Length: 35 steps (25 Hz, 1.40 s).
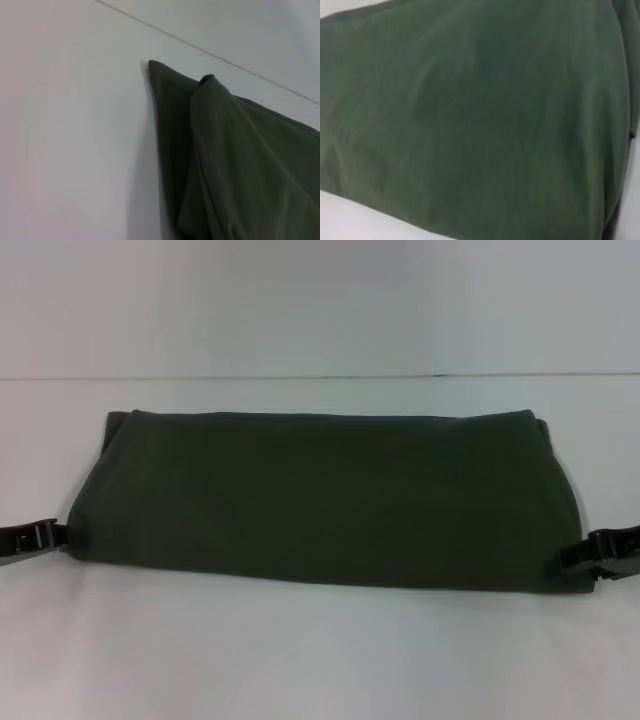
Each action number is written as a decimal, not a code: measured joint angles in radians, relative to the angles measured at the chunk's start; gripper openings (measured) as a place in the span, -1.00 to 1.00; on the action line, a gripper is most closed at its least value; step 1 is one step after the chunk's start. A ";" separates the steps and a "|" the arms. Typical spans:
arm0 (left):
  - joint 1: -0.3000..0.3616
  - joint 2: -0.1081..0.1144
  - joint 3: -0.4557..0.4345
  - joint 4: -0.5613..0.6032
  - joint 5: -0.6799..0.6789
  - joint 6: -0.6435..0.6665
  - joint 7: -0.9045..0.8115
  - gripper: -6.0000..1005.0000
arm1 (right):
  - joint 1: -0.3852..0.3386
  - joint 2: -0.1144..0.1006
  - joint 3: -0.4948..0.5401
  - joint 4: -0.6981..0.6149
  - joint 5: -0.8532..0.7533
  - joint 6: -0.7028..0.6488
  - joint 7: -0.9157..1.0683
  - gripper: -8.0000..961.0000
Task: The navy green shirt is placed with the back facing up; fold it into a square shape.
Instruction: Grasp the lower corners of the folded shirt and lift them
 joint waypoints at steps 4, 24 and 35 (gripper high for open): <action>0.000 0.000 0.000 0.000 0.000 0.000 -0.001 -0.98 | -0.002 -0.003 -0.019 0.004 -0.004 0.003 -0.001 0.16; 0.000 0.005 -0.001 0.016 0.007 0.050 0.007 -0.97 | 0.003 -0.002 -0.031 -0.005 -0.004 -0.003 -0.023 -0.85; 0.044 0.016 -0.081 0.099 0.098 0.236 -0.002 -0.98 | -0.018 -0.014 -0.057 -0.022 -0.018 -0.136 -0.109 -0.95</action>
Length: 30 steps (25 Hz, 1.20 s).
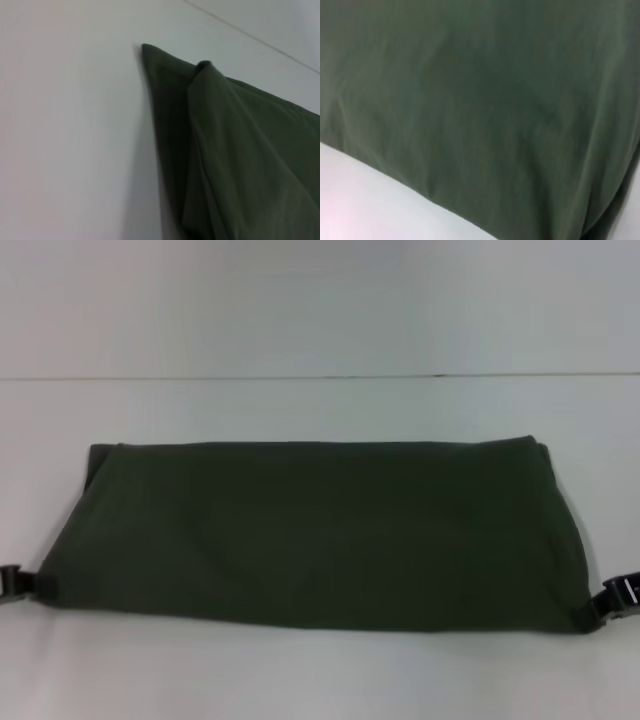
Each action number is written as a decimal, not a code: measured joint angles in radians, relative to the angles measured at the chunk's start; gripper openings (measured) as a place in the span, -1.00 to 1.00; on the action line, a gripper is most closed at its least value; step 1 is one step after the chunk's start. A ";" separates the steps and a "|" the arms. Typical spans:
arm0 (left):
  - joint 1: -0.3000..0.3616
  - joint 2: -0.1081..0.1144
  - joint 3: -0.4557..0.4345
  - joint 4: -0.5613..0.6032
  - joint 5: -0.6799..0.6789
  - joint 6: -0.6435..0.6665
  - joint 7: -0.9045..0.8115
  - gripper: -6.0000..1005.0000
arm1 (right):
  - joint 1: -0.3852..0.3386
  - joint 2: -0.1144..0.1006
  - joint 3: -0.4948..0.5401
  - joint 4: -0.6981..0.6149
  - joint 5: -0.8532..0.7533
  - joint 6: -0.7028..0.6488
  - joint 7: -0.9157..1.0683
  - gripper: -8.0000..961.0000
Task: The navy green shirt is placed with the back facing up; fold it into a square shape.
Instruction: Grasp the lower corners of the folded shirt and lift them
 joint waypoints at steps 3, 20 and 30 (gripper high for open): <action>0.021 0.002 -0.031 0.020 0.024 0.023 0.002 -0.98 | -0.003 0.000 0.000 0.000 0.000 -0.020 -0.017 -0.95; 0.057 0.018 -0.093 0.088 0.044 0.069 0.001 -0.97 | 0.039 0.062 -0.051 0.001 0.017 -0.050 -0.051 -0.95; 0.053 0.018 -0.094 0.081 0.046 0.067 0.007 -0.98 | 0.003 0.048 0.021 -0.020 0.024 -0.069 -0.059 -0.92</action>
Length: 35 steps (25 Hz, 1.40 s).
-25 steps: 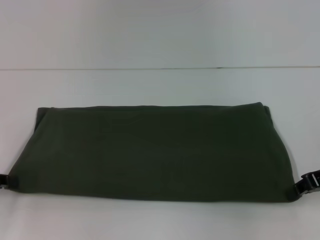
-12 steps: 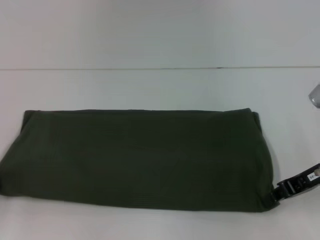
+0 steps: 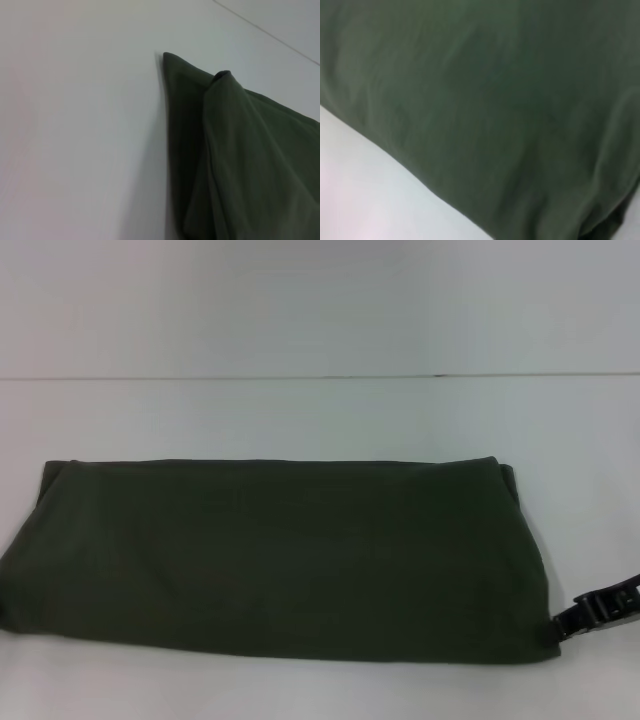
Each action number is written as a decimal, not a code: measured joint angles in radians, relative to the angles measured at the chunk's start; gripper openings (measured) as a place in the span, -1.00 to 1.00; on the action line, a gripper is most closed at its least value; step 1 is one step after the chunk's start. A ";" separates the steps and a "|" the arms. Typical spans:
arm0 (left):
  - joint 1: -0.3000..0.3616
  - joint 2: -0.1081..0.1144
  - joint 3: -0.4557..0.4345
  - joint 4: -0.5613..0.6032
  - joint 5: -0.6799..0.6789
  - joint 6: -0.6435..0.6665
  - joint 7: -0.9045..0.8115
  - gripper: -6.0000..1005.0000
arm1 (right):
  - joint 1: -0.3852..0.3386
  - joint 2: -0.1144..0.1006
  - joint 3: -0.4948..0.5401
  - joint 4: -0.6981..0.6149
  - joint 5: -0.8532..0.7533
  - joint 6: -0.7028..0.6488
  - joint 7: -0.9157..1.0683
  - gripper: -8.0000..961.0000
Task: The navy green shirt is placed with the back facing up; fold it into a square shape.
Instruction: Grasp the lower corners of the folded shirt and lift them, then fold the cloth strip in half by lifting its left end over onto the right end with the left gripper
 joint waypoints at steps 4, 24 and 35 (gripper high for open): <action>-0.003 0.000 0.000 -0.006 -0.006 0.001 0.001 -0.98 | -0.024 -0.010 0.054 -0.011 0.001 -0.034 -0.003 -0.81; -0.023 0.004 0.002 -0.058 -0.002 -0.016 -0.053 -0.98 | -0.198 -0.077 0.292 0.119 0.548 -0.139 -0.579 0.80; -0.023 0.012 -0.048 -0.001 -0.012 0.068 -0.078 -0.98 | -0.215 -0.017 0.255 0.137 0.550 -0.139 -0.817 0.84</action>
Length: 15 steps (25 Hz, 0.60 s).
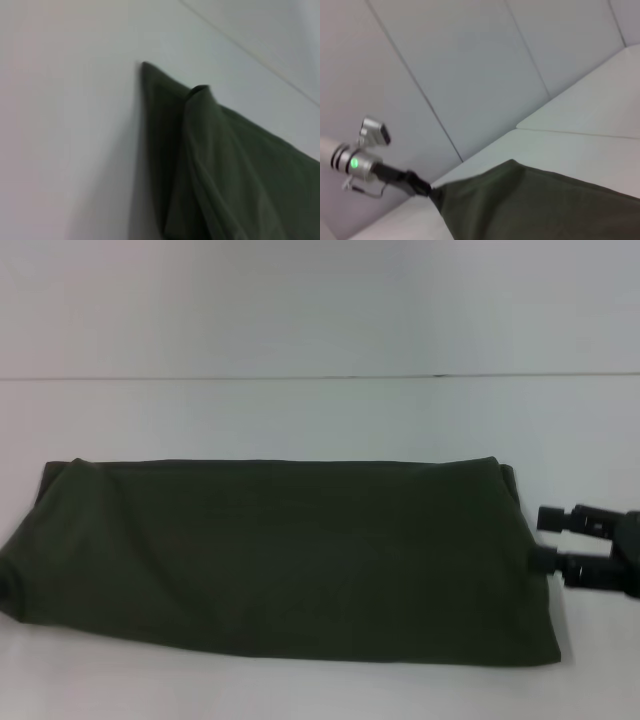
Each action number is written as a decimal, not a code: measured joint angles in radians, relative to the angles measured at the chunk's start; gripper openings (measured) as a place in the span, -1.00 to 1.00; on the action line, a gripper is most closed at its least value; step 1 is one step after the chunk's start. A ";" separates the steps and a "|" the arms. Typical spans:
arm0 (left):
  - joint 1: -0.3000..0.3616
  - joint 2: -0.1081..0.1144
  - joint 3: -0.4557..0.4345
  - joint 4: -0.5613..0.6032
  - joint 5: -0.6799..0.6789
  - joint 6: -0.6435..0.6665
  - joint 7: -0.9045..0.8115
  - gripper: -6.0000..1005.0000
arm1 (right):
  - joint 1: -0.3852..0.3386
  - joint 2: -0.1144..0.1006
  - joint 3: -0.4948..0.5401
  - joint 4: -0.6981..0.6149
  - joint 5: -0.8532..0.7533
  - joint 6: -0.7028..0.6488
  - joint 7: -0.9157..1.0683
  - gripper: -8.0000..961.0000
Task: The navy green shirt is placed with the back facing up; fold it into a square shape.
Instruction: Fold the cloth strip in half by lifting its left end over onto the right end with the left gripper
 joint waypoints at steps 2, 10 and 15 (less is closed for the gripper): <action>-0.006 0.001 -0.004 0.028 -0.012 0.040 -0.001 -0.97 | -0.020 0.015 -0.011 0.001 -0.001 0.008 -0.087 0.84; -0.045 0.014 0.002 0.087 -0.073 0.196 -0.025 -0.97 | -0.101 0.073 -0.018 0.019 -0.062 0.079 -0.394 0.84; -0.076 0.017 0.013 0.113 -0.120 0.255 -0.042 -0.97 | -0.110 0.088 -0.018 0.025 -0.086 0.095 -0.453 0.84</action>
